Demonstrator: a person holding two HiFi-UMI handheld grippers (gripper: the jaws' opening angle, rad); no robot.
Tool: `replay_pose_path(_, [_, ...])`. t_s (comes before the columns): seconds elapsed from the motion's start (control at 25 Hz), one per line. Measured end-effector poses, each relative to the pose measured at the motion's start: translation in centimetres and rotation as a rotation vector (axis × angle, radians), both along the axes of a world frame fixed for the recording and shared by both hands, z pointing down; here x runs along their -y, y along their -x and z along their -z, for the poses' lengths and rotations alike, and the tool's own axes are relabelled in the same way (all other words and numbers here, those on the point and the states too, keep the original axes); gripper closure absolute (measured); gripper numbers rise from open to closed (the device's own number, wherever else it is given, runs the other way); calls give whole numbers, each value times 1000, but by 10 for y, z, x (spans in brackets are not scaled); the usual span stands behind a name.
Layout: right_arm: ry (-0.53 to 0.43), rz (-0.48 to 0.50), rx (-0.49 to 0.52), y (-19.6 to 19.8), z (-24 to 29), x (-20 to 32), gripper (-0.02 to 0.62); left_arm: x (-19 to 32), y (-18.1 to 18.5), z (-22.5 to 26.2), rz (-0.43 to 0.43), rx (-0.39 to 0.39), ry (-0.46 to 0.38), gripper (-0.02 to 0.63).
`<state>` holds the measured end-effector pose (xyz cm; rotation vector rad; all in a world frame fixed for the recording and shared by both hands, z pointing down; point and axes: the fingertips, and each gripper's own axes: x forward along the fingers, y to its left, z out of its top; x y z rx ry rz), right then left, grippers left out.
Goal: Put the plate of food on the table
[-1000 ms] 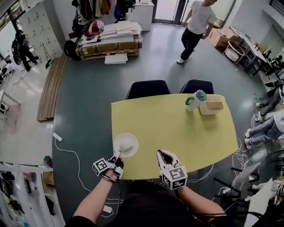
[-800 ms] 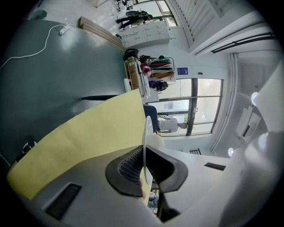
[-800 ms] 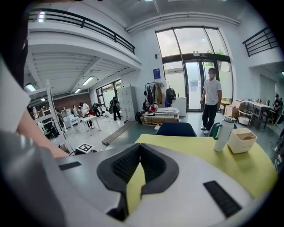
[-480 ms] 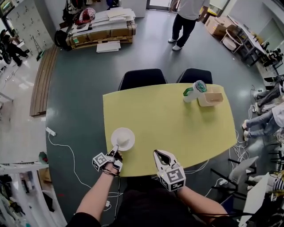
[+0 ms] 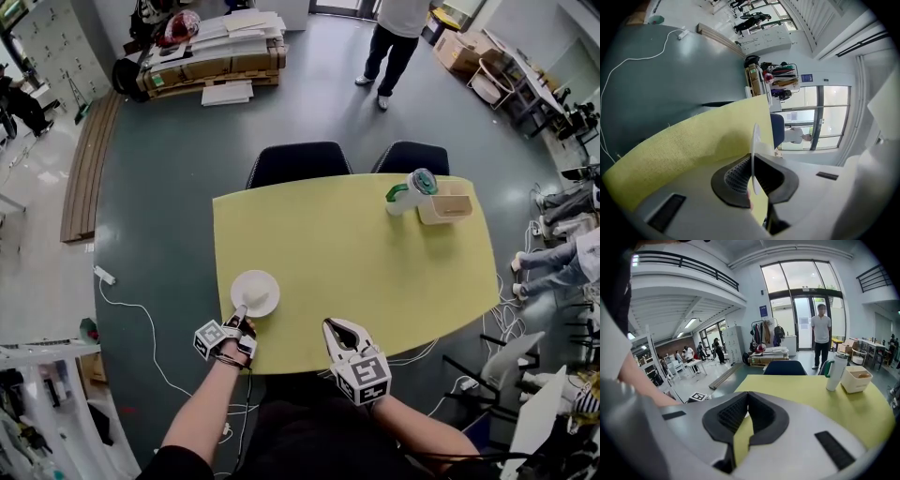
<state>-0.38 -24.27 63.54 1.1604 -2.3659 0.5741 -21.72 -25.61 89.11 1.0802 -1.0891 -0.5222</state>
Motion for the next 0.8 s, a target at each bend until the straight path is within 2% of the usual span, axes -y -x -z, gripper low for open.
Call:
replay_pose_path(0.56, [-7,1,3,-1,1,3,583,1,-1,-9,5,64,109,581])
replay_pose_path(0.6, [-7,2,4,-1,1,3,583,2,0,-9,13,73,115,569])
replay_pose_path(0.72, [-8,6,5,-1,1,2,583,5,2,-6,35,104,129,470])
replay_pose_path(0.8, [-10,8,7,-1,1,2,583,7,5,-5,32,157,139,438])
